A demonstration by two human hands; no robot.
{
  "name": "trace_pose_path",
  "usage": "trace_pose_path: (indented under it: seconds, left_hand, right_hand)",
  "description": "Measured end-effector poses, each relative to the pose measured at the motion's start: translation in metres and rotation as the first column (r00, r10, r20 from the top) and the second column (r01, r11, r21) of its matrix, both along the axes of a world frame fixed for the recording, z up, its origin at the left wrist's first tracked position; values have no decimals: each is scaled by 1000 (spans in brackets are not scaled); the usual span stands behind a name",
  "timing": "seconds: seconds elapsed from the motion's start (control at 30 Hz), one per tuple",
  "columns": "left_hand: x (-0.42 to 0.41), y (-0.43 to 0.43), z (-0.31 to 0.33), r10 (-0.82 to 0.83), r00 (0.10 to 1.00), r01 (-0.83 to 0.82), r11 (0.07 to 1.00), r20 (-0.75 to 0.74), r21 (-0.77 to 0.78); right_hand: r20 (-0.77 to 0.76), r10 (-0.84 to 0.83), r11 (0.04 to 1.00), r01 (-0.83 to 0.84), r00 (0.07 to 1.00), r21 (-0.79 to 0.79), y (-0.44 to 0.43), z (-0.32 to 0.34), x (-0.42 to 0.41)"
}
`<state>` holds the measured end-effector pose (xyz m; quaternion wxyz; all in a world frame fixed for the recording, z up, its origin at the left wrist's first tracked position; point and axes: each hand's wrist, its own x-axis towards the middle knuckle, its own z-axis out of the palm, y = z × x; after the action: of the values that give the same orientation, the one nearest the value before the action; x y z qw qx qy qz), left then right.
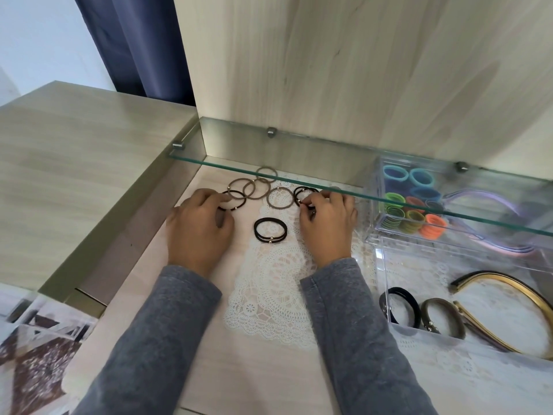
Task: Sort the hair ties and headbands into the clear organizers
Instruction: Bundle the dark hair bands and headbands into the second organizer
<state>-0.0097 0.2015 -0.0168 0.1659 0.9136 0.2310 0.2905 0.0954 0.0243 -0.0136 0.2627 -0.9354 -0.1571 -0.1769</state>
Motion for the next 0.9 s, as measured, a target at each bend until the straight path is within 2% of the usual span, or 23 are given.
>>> trace_pose_path:
  seconds: [0.2, 0.47, 0.6, 0.7, 0.9]
  left_hand:
    - [2, 1, 2, 53, 996, -58, 995, -66, -85]
    - [1, 0, 1, 50, 997, -54, 996, -55, -69]
    - [1, -1, -1, 38, 998, -37, 999, -48, 22]
    - [-1, -2, -2, 22, 1000, -22, 999, 8, 23]
    - [-7, -7, -6, -117, 986, 97, 982, 123, 159]
  right_hand:
    - [61, 12, 998, -16, 998, 66, 0, -1, -1]
    - [133, 106, 976, -129, 985, 177, -7, -2, -10]
    - [95, 275, 936, -289, 957, 200, -8, 1, -22]
    - [42, 391, 903, -392, 919, 176, -10, 1, -28]
    - [27, 445, 883, -443, 895, 154, -12, 1, -29]
